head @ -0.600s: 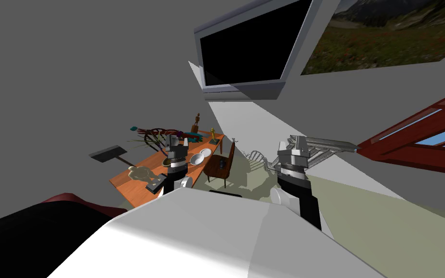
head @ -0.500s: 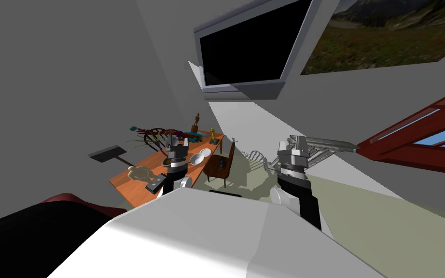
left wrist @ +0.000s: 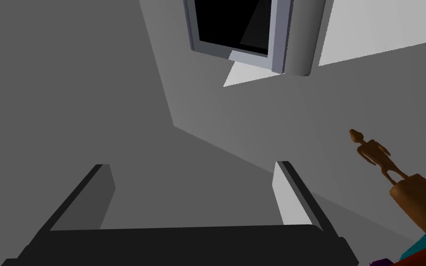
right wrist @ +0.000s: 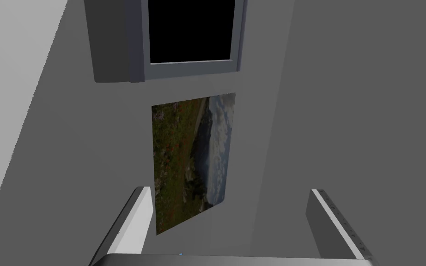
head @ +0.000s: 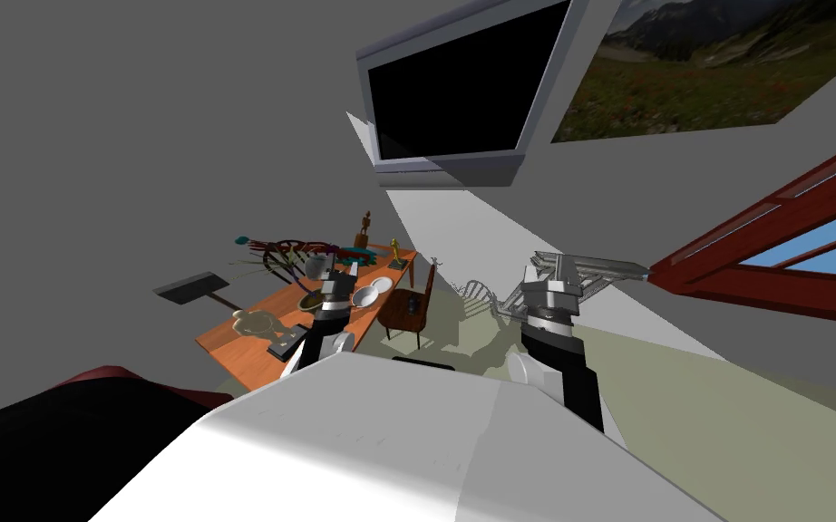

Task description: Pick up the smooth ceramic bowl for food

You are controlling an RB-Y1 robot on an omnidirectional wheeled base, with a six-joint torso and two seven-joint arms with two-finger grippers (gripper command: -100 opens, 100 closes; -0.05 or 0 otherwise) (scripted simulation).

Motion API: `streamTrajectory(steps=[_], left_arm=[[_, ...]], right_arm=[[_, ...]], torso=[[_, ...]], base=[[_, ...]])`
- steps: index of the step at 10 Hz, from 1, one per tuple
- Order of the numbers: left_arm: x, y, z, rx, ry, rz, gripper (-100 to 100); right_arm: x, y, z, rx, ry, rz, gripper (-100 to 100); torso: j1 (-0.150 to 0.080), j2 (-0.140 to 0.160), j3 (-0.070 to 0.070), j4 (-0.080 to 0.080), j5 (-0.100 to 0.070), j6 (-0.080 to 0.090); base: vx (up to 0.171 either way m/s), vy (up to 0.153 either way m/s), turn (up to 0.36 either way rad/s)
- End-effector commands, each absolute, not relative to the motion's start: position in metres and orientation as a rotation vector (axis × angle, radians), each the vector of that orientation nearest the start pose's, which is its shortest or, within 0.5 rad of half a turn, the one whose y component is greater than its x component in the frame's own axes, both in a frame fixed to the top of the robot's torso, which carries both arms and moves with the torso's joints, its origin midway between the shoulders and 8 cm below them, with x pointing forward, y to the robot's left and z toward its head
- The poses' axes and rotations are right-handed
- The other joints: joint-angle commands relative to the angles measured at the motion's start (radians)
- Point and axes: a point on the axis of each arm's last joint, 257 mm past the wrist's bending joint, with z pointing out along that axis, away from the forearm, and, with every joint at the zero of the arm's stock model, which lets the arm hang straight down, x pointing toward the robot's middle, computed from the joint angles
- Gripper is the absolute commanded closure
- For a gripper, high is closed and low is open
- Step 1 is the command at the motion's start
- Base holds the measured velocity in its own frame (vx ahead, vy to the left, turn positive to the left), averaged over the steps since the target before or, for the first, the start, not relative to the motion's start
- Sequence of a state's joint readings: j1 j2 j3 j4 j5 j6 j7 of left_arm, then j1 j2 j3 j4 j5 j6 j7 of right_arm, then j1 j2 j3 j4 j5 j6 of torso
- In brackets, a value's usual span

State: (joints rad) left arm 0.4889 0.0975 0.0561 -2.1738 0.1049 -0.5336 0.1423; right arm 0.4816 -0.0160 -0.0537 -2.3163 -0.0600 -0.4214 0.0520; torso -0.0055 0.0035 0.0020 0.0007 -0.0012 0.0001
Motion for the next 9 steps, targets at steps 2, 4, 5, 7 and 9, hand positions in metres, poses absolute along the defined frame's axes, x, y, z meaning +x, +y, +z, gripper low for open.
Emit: streamTrajectory(steps=[2,4,5,7,9], left_arm=[[0.373,0.315,-0.033,-0.814,0.707,-1.388,-100],[0.382,0.319,-0.046,-0.857,0.746,-1.365,-100],[0.388,0.324,-0.055,-0.885,0.77,-1.348,-100],[0.396,0.33,-0.07,-0.935,0.805,-1.322,-100],[0.404,0.336,-0.085,-0.982,0.835,-1.298,-100]], right_arm=[[0.347,-0.301,0.033,0.677,0.616,1.242,0],[0.347,-0.301,0.033,0.677,0.616,1.242,0],[0.347,-0.301,0.033,0.677,0.616,1.242,0],[0.347,-0.301,0.033,0.677,0.616,1.242,0],[0.347,-0.301,0.033,0.677,0.616,1.242,0]], torso=[[-0.001,0.0,0.0,0.0,0.0,0.0],[0.0,-0.001,-0.001,0.0,0.0,0.0],[0.002,-0.001,-0.001,0.0,0.0,0.0],[0.001,-0.001,0.0,0.0,0.0,0.0],[0.001,-0.001,-0.001,0.0,0.0,0.0]], base=[[-0.053,-0.099,-0.051],[-0.032,-0.063,-0.032],[-0.051,-0.083,-0.074],[-0.037,-0.058,-0.03],[-0.031,-0.071,-0.039]])
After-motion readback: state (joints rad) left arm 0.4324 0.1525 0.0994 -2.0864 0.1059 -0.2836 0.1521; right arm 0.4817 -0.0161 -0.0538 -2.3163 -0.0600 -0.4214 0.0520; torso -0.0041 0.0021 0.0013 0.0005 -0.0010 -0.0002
